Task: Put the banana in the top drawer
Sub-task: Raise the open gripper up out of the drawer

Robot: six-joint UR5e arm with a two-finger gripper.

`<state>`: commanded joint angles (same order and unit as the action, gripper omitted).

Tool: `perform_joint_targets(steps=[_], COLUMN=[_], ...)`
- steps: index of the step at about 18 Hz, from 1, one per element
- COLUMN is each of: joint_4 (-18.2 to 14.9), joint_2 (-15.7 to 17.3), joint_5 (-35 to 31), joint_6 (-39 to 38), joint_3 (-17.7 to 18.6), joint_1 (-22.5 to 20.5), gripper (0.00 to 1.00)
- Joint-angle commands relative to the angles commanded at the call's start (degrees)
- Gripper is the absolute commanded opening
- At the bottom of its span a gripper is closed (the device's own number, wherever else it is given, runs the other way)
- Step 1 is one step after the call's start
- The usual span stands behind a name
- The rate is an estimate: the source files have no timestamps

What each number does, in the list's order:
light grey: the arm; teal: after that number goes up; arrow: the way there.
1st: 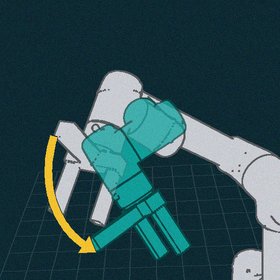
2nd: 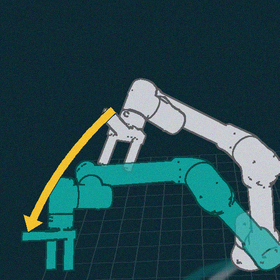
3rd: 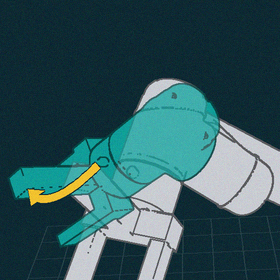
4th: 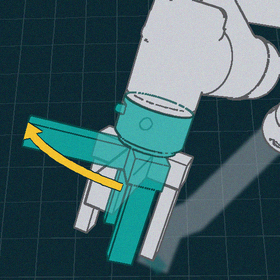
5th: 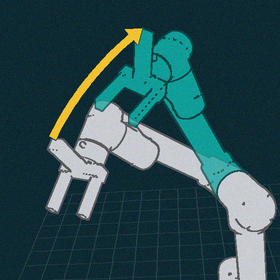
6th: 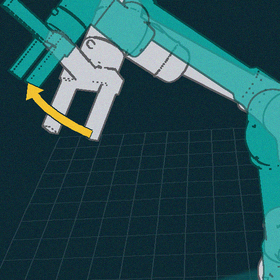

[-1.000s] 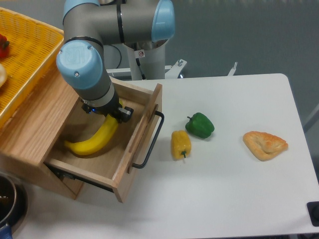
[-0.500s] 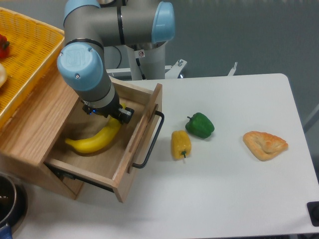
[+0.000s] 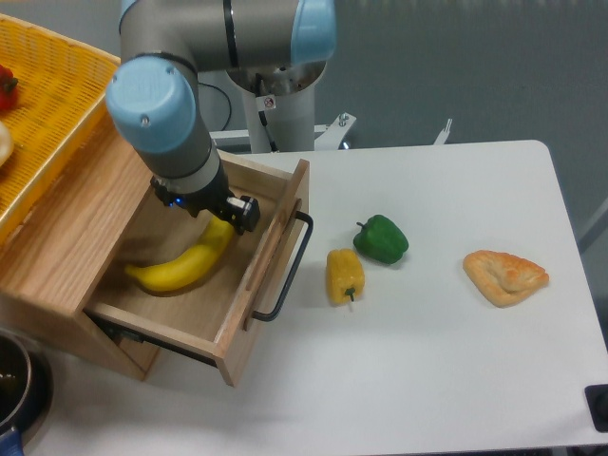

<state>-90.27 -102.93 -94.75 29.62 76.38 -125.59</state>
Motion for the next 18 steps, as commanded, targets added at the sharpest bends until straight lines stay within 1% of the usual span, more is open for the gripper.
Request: perform_joint_targets(steps=[1, 3, 5, 6, 10, 12, 15, 17, 18], joint_4=[0.7, 1.8, 2.6, 2.9, 2.9, 3.6, 5.0, 5.2, 5.7], joint_2=[1.0, 1.4, 2.5, 3.3, 3.8, 3.8, 3.3, 2.4, 1.4], joint_5=[0.0, 0.1, 0.1, 0.1, 0.4, 0.4, 0.5, 0.9, 1.1], joint_6=[0.1, 0.3, 1.3, 1.9, 2.3, 3.1, 10.6, 11.6, 11.8], joint_3=[-0.1, -0.2, -0.4, -0.5, -0.6, -0.6, 0.3, 0.4, 0.3], joint_1=[-0.6, -2.2, -2.6, -3.1, -4.4, -6.0, -9.2, -12.2, -13.6], gripper=[1.00, 1.00, 1.00, 1.00, 1.00, 1.00, 1.00, 1.00, 1.00])
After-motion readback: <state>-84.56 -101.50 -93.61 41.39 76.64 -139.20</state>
